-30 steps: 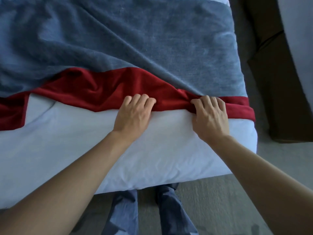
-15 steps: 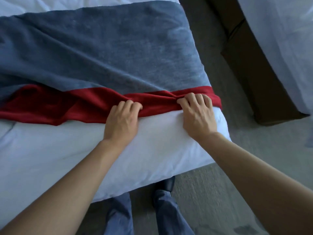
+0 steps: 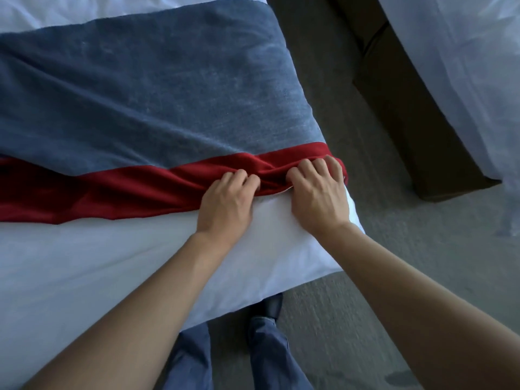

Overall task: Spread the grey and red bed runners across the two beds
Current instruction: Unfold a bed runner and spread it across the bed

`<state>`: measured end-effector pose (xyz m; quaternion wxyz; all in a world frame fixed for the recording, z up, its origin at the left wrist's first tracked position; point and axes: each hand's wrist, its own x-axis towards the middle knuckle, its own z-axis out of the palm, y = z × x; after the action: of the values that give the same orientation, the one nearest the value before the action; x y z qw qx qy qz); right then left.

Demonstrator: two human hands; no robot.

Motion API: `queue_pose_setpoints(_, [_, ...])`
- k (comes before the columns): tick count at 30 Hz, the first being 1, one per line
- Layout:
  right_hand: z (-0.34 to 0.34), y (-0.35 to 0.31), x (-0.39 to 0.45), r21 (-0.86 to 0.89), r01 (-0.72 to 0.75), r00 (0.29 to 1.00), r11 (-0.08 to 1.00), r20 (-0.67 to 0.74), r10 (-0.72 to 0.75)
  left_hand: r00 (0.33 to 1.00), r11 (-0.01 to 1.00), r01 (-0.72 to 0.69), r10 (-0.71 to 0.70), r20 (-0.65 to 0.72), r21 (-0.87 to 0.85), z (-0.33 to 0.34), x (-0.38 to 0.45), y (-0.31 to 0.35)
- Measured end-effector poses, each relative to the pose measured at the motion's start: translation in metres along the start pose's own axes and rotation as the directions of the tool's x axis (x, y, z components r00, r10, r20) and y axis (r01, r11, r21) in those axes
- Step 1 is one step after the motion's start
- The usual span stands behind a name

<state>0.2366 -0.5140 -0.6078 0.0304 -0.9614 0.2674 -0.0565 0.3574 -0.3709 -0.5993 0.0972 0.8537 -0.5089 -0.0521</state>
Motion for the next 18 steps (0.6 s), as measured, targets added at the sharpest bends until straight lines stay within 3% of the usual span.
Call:
queue_pose_setpoints(9, [-0.013,0.002,-0.033,0.035,-0.029,1.0,0.999,0.009,0.028,0.999,0.999,-0.014,0.016,0.048,-0.042,-0.006,-0.02,0.011])
queue_pose_setpoints(13, [-0.011,-0.055,-0.018,0.097,0.125,0.992,0.987,0.019,-0.128,0.999,1.0,0.014,-0.014,0.042,-0.02,-0.019,-0.036,-0.024])
queue_pose_setpoints(18, [0.006,-0.171,-0.003,0.156,0.284,0.958,0.946,0.002,-0.288,0.992,0.989,0.125,-0.127,0.017,0.083,-0.043,-0.095,-0.119])
